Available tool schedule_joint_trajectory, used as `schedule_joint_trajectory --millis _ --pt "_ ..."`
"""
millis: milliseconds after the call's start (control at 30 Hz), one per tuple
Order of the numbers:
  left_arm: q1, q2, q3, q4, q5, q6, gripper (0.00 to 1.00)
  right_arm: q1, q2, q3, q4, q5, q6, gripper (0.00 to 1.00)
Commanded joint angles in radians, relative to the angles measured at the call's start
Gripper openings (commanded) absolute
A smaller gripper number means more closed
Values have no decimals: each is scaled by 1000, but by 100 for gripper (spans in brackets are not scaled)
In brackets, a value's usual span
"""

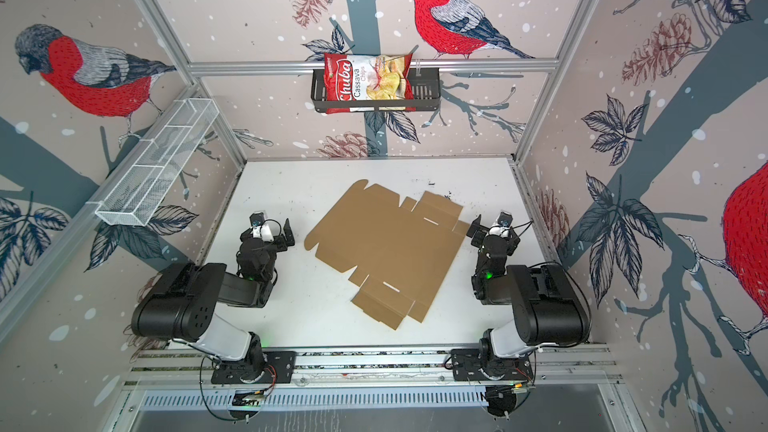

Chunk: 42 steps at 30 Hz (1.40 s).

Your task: Fold the paper box

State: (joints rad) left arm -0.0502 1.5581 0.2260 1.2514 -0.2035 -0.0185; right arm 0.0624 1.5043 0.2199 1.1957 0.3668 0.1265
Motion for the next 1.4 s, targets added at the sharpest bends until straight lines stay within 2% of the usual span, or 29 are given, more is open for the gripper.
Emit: schedule_joint_trajectory --millis 0,33,133,233,300,333,433,533,600,633,667,700,733,767,800,833,867,933,1000,1067,1200,1367 --pt "5 1 6 57 8 12 98 -1 -3 -1 36 3 -11 99" --pt "4 -1 4 63 5 13 98 0 -4 -4 40 6 -13 99" --pt "-62 -59 14 11 -114 60 98 26 -27 6 12 56 -25 100" --pt "-151 -168 74 -177 -203 127 98 36 -44 -4 17 75 -31 99" --pt "-192 -247 104 -281 -249 93 98 58 -62 2 23 126 -56 100" --pt "-197 -278 101 -292 -241 76 98 79 -83 32 -33 169 -69 99" --pt "-202 -381 104 -346 -284 -30 99 94 -158 225 -428 188 -44 100" --pt "-201 -474 164 -518 -356 -218 98 130 -170 415 -786 328 50 99" --pt "-195 -510 248 -723 -323 -340 98 175 -172 494 -950 435 160 99" --pt "-193 -518 279 -788 -301 -386 98 179 -171 524 -1020 434 259 99" --pt "-193 -524 301 -835 -297 -447 98 163 -174 548 -1116 376 419 100" --pt "-190 -533 305 -854 -301 -529 98 112 -175 560 -1171 183 487 100" --pt "-177 -542 294 -831 -260 -552 98 46 -175 555 -1164 -54 482 99" --pt "-145 -551 274 -779 -150 -555 97 -10 -174 533 -1142 -256 527 99" --pt "-108 -552 263 -742 -35 -557 93 -42 -180 499 -1104 -394 557 94" --pt "-89 -541 274 -743 28 -562 89 -52 -188 483 -1082 -470 557 91" --pt "-86 -524 315 -811 51 -563 87 -41 -200 475 -1094 -492 549 89" --pt "-94 -482 395 -928 132 -517 81 14 -220 478 -1160 -450 512 88" --pt "-127 -430 452 -1033 167 -505 78 65 -231 483 -1253 -400 480 89" --pt "-191 -387 485 -1099 182 -480 77 72 -246 449 -1286 -450 477 88" --pt "-345 -300 484 -1095 185 -481 77 65 -301 389 -1338 -560 504 87" --pt "-467 -131 507 -984 235 -526 76 68 -321 331 -1366 -626 534 87"
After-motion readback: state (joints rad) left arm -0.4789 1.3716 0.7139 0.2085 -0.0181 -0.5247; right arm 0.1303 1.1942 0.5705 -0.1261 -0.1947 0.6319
